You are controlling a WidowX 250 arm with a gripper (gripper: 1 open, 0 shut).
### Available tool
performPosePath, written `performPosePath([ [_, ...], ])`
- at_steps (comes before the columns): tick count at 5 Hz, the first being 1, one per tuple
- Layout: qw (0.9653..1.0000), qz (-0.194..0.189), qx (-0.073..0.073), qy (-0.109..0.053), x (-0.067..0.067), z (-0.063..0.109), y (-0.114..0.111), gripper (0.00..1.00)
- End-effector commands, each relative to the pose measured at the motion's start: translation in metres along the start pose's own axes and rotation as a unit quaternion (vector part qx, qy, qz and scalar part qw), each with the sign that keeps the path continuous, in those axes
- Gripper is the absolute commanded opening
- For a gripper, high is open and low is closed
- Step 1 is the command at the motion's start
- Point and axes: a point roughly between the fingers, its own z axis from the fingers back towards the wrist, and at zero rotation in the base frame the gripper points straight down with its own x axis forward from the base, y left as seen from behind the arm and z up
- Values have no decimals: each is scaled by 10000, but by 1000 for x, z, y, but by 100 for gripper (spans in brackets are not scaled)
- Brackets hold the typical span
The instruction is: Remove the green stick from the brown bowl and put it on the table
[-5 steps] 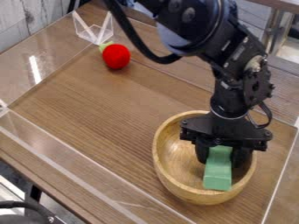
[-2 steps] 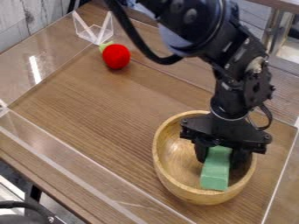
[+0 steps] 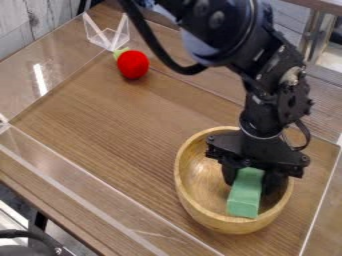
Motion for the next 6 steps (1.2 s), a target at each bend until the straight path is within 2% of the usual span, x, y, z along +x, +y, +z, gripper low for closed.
performPosePath([
  [1,9999,-141,24,-58,0,16,2,0],
  [2,9999,-116,75,-92,6,30,12,0],
  [4,9998,-73,32,-161,10,49,18,0],
  [6,9996,89,38,-252,26,72,47,0],
])
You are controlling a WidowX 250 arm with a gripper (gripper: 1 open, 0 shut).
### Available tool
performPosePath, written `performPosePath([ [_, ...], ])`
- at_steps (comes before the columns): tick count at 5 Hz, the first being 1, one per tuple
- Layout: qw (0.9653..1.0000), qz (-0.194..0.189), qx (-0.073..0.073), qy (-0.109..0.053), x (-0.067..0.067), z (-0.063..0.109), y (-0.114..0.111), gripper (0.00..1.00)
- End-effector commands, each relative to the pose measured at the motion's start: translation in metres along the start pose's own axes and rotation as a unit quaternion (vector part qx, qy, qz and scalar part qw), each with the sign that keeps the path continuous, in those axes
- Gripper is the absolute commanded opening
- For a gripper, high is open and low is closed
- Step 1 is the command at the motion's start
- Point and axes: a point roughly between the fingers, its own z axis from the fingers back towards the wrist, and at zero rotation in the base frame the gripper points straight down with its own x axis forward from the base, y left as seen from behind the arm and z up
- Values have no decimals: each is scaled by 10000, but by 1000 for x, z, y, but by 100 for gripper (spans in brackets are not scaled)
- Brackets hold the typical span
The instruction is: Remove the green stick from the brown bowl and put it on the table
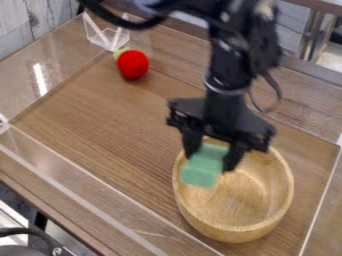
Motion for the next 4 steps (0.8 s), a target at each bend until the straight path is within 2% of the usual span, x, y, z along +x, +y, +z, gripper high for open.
performPosePath([
  [1,9995,23,-113,-310,22,17,25,0],
  [4,9991,-142,81,-383,38,3,135,0],
])
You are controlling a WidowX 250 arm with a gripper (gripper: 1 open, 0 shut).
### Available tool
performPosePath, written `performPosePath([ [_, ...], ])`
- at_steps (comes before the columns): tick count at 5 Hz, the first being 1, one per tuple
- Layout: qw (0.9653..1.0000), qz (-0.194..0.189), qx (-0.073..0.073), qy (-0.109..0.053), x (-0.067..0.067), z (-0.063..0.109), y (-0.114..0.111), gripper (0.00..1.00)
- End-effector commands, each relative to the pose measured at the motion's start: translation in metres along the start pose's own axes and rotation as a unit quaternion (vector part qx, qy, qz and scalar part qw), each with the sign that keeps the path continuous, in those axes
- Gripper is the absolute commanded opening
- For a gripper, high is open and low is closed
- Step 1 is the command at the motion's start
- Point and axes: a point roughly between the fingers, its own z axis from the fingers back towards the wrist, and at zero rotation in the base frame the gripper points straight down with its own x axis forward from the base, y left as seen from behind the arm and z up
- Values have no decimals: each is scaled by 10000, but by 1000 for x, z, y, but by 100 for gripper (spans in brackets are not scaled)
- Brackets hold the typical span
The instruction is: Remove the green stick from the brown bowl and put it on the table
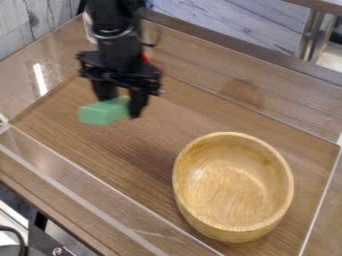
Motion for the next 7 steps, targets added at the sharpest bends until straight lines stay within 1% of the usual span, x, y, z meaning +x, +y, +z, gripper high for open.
performPosePath([
  [1,9996,-160,87,-199,11,0,29,0],
  [4,9998,-100,133,-64,22,-20,38,0],
  [7,9999,-18,158,59,29,-33,43,0],
])
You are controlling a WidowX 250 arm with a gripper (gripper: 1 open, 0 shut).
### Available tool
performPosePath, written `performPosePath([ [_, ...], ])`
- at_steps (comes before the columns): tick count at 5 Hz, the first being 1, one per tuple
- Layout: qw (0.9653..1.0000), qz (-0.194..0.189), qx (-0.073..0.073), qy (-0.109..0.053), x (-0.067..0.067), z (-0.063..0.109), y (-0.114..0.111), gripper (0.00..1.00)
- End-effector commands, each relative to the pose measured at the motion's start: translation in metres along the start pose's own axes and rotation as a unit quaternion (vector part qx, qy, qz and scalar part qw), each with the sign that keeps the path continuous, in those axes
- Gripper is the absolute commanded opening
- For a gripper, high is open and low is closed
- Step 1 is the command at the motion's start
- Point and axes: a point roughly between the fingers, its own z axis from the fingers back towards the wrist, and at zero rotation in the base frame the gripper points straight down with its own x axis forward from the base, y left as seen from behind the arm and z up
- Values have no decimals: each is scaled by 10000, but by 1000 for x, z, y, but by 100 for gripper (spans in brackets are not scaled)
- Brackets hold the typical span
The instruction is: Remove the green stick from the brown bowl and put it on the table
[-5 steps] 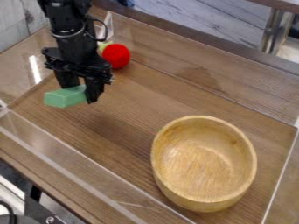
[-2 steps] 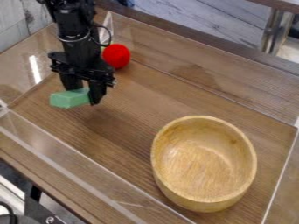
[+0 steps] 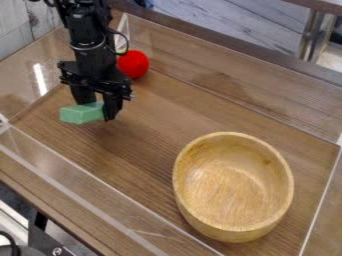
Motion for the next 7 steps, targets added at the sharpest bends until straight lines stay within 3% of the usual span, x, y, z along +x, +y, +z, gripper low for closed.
performPosePath([
  [1,9998,64,88,-188,11,7,7,0],
  [2,9998,90,93,-152,13,4,8,0],
  [3,9999,45,65,-94,14,2,7,100],
  [6,9987,-107,-273,-424,33,35,-23,100],
  [7,9977,-221,-298,-562,38,44,-37,100],
])
